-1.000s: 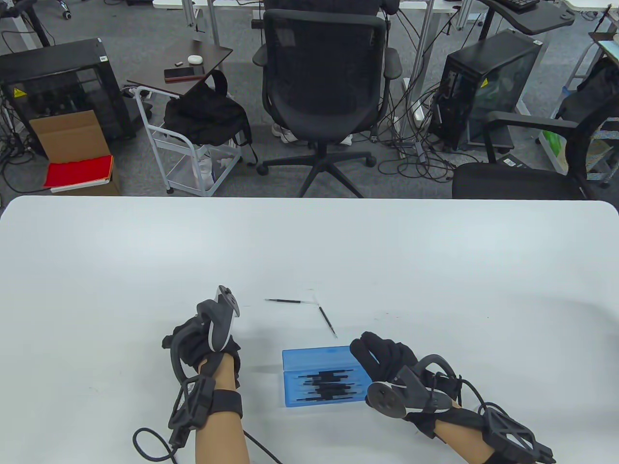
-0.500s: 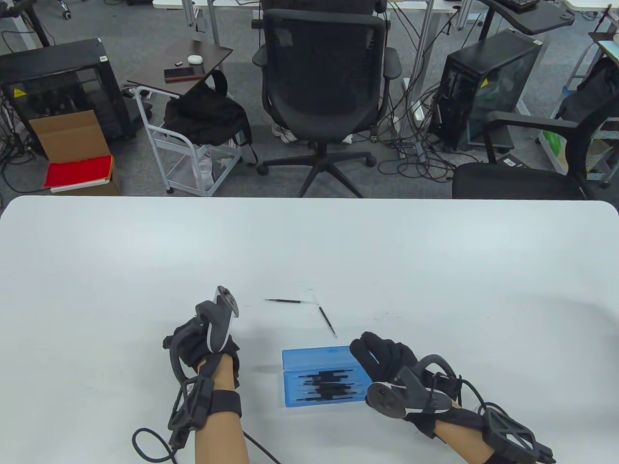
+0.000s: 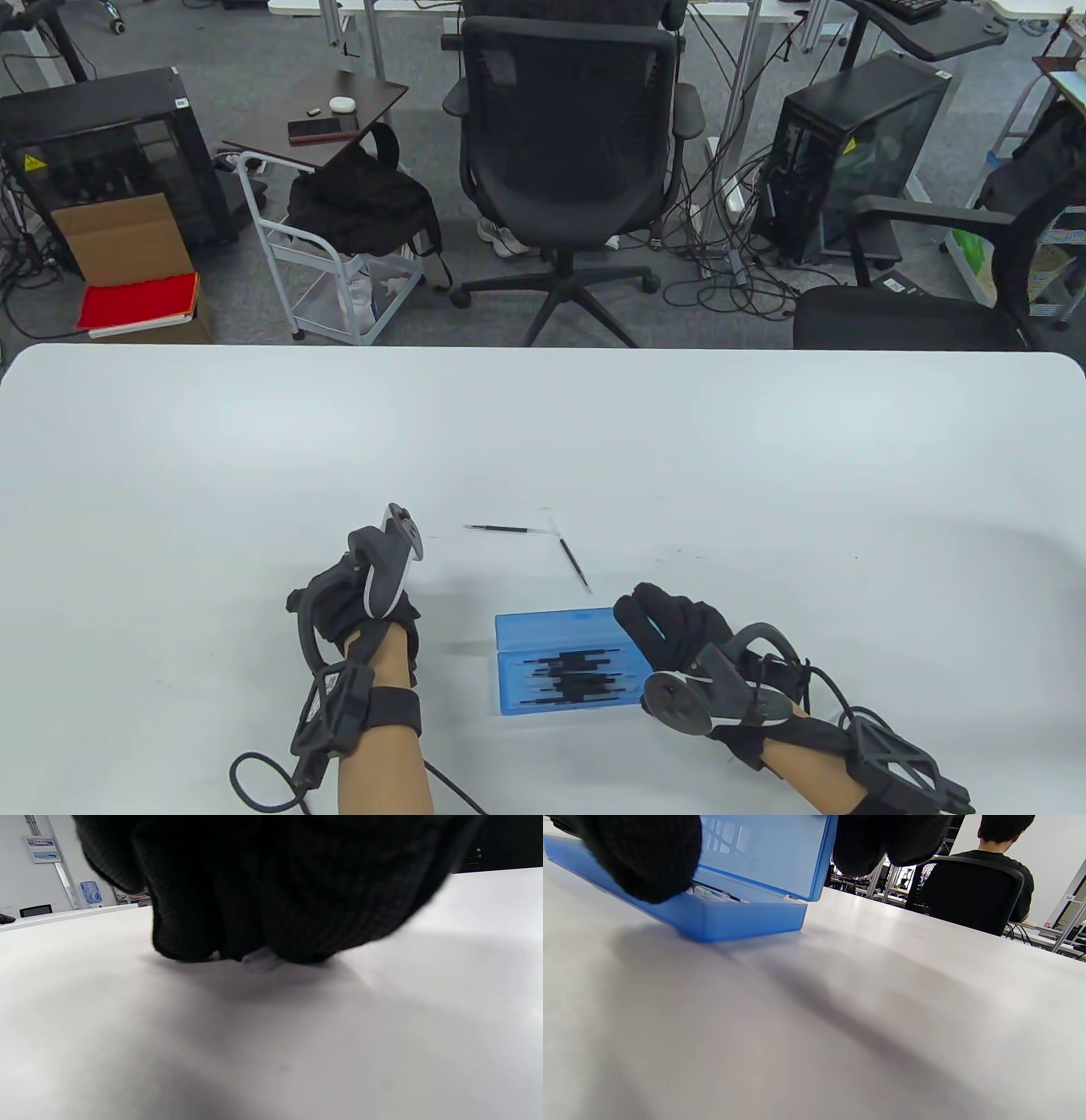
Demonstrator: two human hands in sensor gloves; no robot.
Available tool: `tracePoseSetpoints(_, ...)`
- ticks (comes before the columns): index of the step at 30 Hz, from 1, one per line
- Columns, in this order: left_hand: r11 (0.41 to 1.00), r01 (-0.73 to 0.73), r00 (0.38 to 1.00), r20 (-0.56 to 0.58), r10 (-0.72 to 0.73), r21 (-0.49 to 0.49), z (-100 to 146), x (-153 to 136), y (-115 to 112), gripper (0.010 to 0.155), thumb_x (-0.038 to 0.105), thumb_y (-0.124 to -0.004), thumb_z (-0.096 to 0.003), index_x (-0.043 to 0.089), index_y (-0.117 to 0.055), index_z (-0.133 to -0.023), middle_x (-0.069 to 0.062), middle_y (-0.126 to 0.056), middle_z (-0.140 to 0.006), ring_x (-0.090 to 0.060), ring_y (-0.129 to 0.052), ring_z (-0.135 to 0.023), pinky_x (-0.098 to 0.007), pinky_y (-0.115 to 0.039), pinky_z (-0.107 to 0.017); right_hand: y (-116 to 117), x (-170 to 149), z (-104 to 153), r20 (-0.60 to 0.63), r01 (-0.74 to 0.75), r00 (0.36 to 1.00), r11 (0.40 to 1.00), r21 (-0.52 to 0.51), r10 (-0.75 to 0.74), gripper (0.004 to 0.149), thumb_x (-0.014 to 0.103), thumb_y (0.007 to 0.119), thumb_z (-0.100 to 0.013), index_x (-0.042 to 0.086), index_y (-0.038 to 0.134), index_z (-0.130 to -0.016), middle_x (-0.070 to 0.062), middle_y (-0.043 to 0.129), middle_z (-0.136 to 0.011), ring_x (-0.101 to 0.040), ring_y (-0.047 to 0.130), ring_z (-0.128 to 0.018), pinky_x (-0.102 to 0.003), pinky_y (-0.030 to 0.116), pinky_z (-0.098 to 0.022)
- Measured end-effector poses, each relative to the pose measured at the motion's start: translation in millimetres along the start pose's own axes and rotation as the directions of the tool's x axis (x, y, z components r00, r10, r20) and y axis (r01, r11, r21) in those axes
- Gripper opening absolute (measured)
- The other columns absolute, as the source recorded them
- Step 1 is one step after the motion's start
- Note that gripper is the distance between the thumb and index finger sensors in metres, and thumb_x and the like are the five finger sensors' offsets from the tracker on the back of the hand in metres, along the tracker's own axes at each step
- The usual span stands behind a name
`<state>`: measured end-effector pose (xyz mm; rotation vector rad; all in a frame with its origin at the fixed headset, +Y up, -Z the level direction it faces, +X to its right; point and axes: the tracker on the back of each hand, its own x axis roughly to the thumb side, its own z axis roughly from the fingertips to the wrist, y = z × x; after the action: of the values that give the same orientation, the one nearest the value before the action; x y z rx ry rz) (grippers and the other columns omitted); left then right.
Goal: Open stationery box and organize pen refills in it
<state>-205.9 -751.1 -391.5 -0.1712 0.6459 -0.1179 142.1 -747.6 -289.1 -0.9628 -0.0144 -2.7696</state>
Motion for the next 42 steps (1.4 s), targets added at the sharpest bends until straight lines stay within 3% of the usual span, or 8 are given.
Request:
tracePoseSetpoints(5, 0.997, -0.066, 0.993, 0.098, 0.061, 0.043, 13.5, -2.5, 14.2, 0.054, 0.03, -0.098, -0.0394, 0.014, -0.086, -0.089, -0.003, -0.104, -0.077, -0.029, -0.106, -0.071, -0.06, -0.071, -0.074, 0.1, -0.1, -0.1, 0.0, 0.005, 1.0, 1.0, 0.001, -0.005, 0.113, 0.053, 0.082, -0.044, 0.013, 0.002, -0.113, -0.03, 0.02, -0.122, -0.048, 0.062, -0.105, -0.062, 0.06, -0.078)
tracePoseSetpoints(10, 0.976, -0.164, 0.942, 0.318, 0.111, 0.144, 48.5, -3.1, 42.9, 0.054, 0.03, -0.098, -0.0389, 0.015, -0.086, -0.089, -0.003, -0.104, -0.076, -0.029, -0.107, -0.07, -0.06, -0.072, -0.074, 0.2, -0.2, -0.1, -0.001, 0.006, 1.0, 1.0, 0.001, -0.006, 0.113, 0.053, 0.082, -0.044, 0.012, 0.002, -0.113, -0.03, 0.02, -0.122, -0.048, 0.062, -0.105, -0.062, 0.06, -0.078)
tracePoseSetpoints(14, 0.956, -0.198, 0.838, 0.543, 0.051, 0.215, 90.1, 0.3, 60.5, 0.053, 0.031, -0.098, -0.0392, 0.015, -0.086, -0.089, -0.002, -0.104, -0.076, -0.028, -0.107, -0.07, -0.06, -0.073, -0.073, 0.3, -0.3, -0.1, 0.0, 0.006, 1.0, 1.0, 0.0, -0.006, 0.113, 0.053, 0.082, -0.044, 0.013, 0.002, -0.113, -0.03, 0.02, -0.122, -0.048, 0.062, -0.105, -0.062, 0.06, -0.078)
tracePoseSetpoints(19, 0.933, -0.203, 0.678, 0.73, -0.085, 0.297, 143.7, 6.9, 63.3, 0.053, 0.032, -0.097, -0.0392, 0.017, -0.086, -0.089, -0.001, -0.104, -0.076, -0.027, -0.107, -0.07, -0.059, -0.073, -0.073, 0.3, -0.3, -0.1, 0.0, 0.006, 1.0, 1.0, 0.0, -0.006, 0.113, 0.053, 0.082, -0.044, 0.013, 0.002, -0.113, -0.03, 0.02, -0.122, -0.048, 0.062, -0.105, -0.062, 0.06, -0.078)
tracePoseSetpoints(29, 0.894, -0.115, 0.427, 0.833, -0.35, 0.434, 203.0, 37.7, 31.0, 0.053, 0.032, -0.096, -0.0396, 0.019, -0.085, -0.09, 0.001, -0.103, -0.078, -0.026, -0.106, -0.072, -0.058, -0.073, -0.075, 0.6, -1.1, -0.3, 0.003, 0.014, 1.0, 1.0, 0.0, -0.014, 0.113, 0.053, 0.082, -0.044, 0.013, 0.002, -0.113, -0.03, 0.02, -0.122, -0.048, 0.062, -0.105, -0.062, 0.06, -0.078)
tracePoseSetpoints(33, 0.873, -0.064, 0.372, 0.823, -0.429, 0.484, 216.4, 52.6, 17.7, 0.053, 0.032, -0.096, -0.0398, 0.02, -0.085, -0.09, 0.001, -0.103, -0.078, -0.026, -0.106, -0.072, -0.058, -0.072, -0.075, 0.8, -1.6, -0.2, 0.005, 0.018, 1.0, 1.0, -0.001, -0.018, 0.113, 0.053, 0.082, -0.044, 0.013, 0.002, -0.113, -0.03, 0.019, -0.122, -0.048, 0.062, -0.105, -0.062, 0.06, -0.078)
tracePoseSetpoints(42, 0.782, 0.003, 0.323, 0.739, -0.591, 0.624, 228.5, 71.7, -2.9, 0.053, 0.032, -0.096, -0.0401, 0.019, -0.085, -0.09, 0.001, -0.103, -0.078, -0.026, -0.106, -0.072, -0.059, -0.072, -0.074, 1.0, -2.1, -0.1, 0.005, 0.017, 1.0, 1.0, -0.002, -0.017, 0.113, 0.053, 0.082, -0.044, 0.013, 0.002, -0.113, -0.03, 0.02, -0.122, -0.048, 0.062, -0.105, -0.062, 0.06, -0.078)
